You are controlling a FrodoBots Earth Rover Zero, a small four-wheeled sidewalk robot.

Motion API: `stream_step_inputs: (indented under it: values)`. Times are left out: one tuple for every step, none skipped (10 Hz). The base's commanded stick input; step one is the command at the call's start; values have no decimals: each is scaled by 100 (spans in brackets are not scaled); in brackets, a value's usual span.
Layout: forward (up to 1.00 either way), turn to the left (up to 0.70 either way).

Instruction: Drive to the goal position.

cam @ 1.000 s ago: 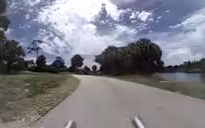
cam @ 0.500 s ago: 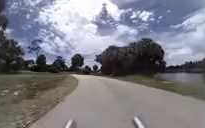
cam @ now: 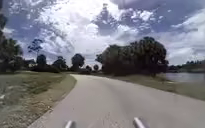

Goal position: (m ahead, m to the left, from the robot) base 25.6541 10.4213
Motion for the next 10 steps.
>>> stream_step_inputs:
  values:
    - [85,0]
    - [85,0]
    - [85,0]
    - [85,0]
    - [85,0]
    - [85,0]
    - [85,0]
    - [85,0]
    - [85,0]
    - [85,0]
